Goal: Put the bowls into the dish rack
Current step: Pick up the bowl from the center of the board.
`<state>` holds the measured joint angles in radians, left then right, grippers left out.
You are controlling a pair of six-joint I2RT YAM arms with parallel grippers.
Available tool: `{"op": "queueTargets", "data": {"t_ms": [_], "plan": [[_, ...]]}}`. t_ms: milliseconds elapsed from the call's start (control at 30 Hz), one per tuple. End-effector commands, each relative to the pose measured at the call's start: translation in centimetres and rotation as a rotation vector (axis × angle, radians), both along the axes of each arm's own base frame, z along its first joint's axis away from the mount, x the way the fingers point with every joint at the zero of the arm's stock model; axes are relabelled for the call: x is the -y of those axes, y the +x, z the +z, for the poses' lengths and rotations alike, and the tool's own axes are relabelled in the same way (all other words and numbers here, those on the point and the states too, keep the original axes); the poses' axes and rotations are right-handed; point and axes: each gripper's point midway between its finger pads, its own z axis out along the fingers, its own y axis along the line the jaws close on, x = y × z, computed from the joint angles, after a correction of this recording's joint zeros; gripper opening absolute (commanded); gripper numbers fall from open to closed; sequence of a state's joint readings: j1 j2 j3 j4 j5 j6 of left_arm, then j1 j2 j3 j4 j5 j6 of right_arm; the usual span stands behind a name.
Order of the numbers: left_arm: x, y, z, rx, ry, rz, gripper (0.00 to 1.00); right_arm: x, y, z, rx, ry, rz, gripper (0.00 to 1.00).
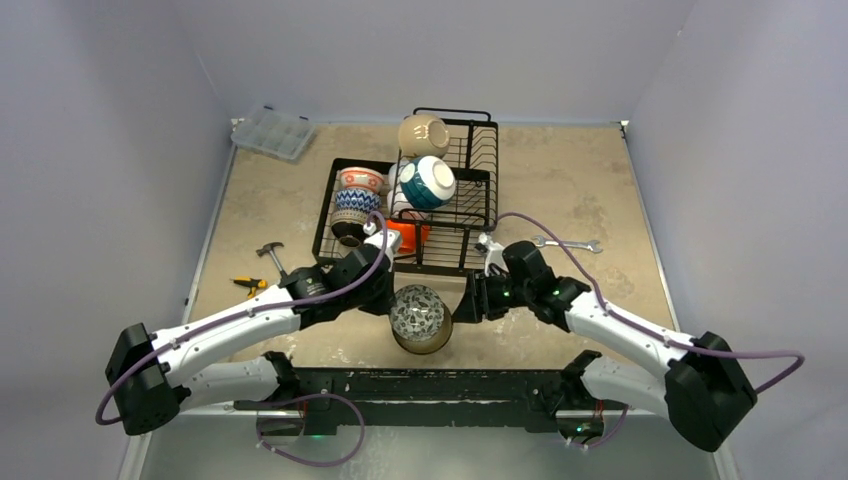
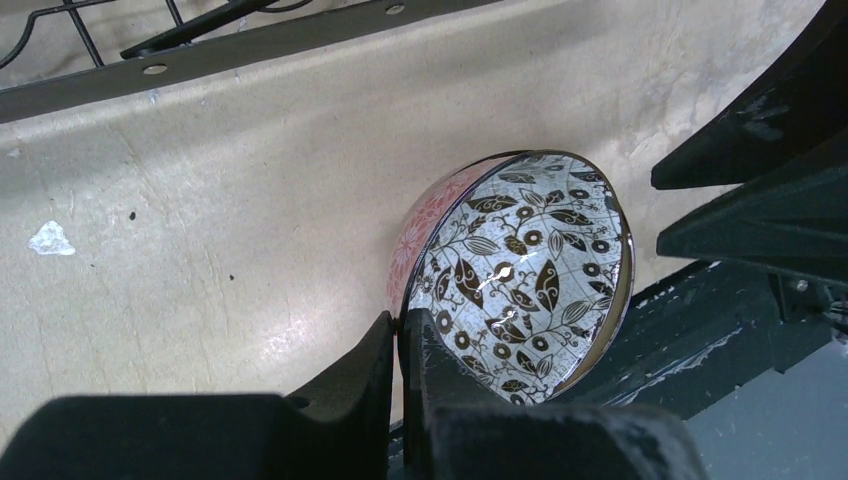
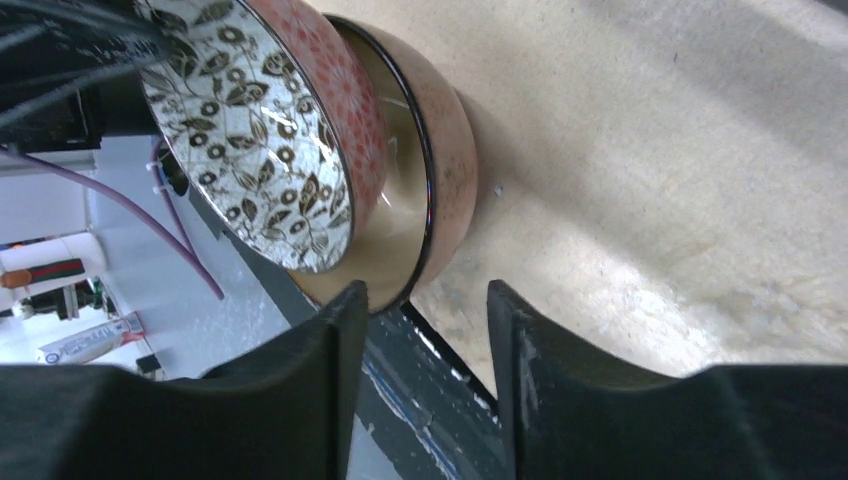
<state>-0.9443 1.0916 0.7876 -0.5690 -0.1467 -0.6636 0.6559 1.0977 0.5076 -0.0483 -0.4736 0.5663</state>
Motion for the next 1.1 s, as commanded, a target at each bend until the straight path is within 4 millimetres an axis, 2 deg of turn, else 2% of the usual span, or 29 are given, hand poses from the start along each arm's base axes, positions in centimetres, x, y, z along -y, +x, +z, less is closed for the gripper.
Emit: {"op": "queueTargets", "data": {"t_ms": [0,100,200,400,533,633,733,867,900,1067], "plan": [[1.4,1.0,2.9,0.072,-0.139,0.025,0.0,-0.5,1.7,4.5,0.176,0.084,-0.018,0.57],[2.4,0.9,3.7,0.076,-0.206,0.009,0.0,-0.8,1.2,5.7,0.2,0.144,0.002,0.68],[3.4,0.9,4.3,0.079,-0.253,-0.014,0.0,-1.3,0.8,6.6,0.206,0.197,0.025,0.74],[5.1,0.6,5.1,0.068,-0.329,-0.058,0.0,-2.2,0.2,7.5,0.192,0.289,0.045,0.74],[6.1,0.1,5.8,0.058,-0.392,-0.095,0.0,-2.3,0.3,7.2,0.174,0.294,0.038,0.71],[6.5,0.0,6.4,0.06,-0.428,-0.102,0.0,-2.2,0.5,6.7,0.173,0.268,0.028,0.65],[6.7,-0.2,6.8,0.062,-0.458,-0.11,0.0,-2.0,0.6,6.6,0.178,0.251,0.024,0.46],[6.6,-0.4,6.9,0.058,-0.465,-0.108,0.0,-1.8,0.8,6.6,0.185,0.236,0.011,0.06],[6.5,-0.4,6.9,0.058,-0.463,-0.104,0.09,-1.7,0.9,6.7,0.188,0.234,0.006,0.0],[6.3,-0.7,7.0,0.038,-0.496,-0.075,0.6,-1.4,1.1,7.8,0.23,0.245,-0.016,0.0]]}}
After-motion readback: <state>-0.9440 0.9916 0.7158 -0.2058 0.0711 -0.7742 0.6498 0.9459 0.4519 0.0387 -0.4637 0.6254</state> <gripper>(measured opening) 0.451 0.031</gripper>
